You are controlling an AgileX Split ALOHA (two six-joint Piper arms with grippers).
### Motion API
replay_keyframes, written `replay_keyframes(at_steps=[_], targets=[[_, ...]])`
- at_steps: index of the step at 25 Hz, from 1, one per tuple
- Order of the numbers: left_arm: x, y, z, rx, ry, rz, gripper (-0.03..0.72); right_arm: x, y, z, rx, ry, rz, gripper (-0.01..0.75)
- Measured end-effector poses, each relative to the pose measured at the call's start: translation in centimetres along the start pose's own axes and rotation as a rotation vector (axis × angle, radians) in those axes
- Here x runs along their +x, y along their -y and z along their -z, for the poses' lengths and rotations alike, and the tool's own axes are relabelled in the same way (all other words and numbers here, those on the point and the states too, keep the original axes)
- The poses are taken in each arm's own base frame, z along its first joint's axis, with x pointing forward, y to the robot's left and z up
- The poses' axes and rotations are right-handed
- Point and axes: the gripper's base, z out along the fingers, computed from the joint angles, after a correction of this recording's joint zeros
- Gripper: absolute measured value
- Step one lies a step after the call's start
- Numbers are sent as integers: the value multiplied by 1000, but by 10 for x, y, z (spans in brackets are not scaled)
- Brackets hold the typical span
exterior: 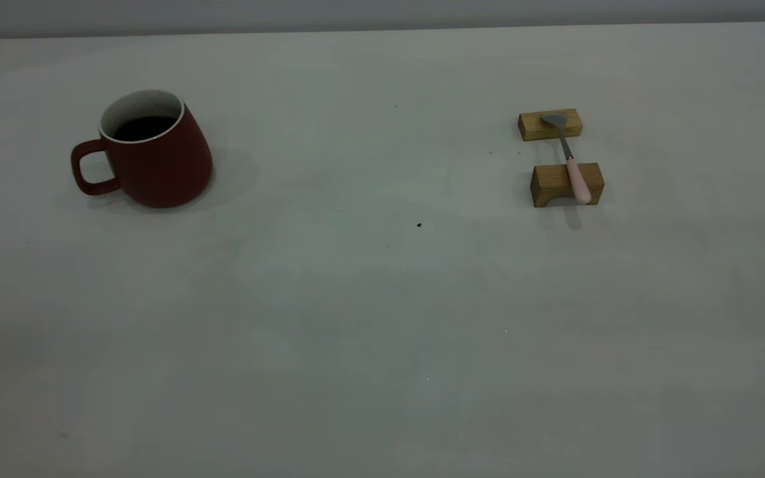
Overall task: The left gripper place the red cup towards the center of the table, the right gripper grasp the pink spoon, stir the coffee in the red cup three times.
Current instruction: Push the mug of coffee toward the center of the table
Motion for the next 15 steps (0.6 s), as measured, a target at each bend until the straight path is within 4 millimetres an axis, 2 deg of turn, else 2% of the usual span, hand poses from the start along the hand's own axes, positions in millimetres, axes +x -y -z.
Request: replay_keyframes(at_steps=[3,6,8,12,15], targets=[[-4,0,0,0,-4,11,247,0,0,0,0,0,0,238],[-27,0,1,0,-33,11,247,0,0,0,0,0,0,238],[-47,-1,-6,1,-96,0,247,0,0,0,0,0,0,238],[-91,-4,-42,-15,-240,-87,247,0,0,0,0,0,0,239],[-119,-4,-84,-2,-332,-154,267,0,0,0,0,0,0,239]])
